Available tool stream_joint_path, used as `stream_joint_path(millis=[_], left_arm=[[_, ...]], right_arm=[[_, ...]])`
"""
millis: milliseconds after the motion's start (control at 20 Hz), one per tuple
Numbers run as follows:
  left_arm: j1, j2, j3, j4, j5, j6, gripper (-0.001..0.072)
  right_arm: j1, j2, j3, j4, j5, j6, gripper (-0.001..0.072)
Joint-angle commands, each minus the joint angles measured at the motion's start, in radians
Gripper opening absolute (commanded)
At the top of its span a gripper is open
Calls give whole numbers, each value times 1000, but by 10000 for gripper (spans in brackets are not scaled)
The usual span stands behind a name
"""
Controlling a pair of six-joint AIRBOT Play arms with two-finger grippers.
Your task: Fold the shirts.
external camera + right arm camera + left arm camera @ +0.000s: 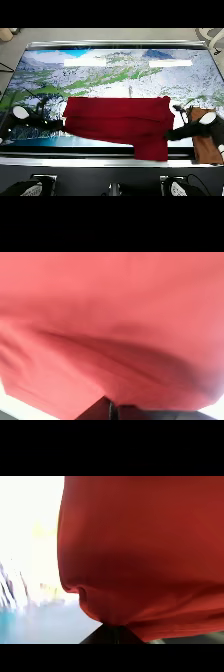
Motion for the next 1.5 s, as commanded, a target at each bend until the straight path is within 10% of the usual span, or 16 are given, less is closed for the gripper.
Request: stream_joint_path(millis=[0,650,750,800,850,900,1150,1450], left_arm=[[2,13,168,4,11,-28,25],[4,-596,682,-90,26,-145,28],[4,-629,681,-90,19,-146,63],[4,-635,682,-90,18,-150,237],[6,-633,682,-90,17,-160,523],[14,-626,690,-88,4,-159,658],[59,-531,762,-87,-89,-154,654],[-35,-357,762,-87,-88,-120,614]], right_arm=[[0,-27,235,8,-25,-6,18],[2,-532,497,274,-309,-22,22],[2,-563,497,274,-308,-51,91],[2,-566,497,274,-309,-70,217],[-1,-562,500,273,-305,-98,549],[-2,-554,512,247,-280,-136,696],[-1,-543,553,-110,-122,-51,715],[0,-657,552,123,-85,-17,715]])
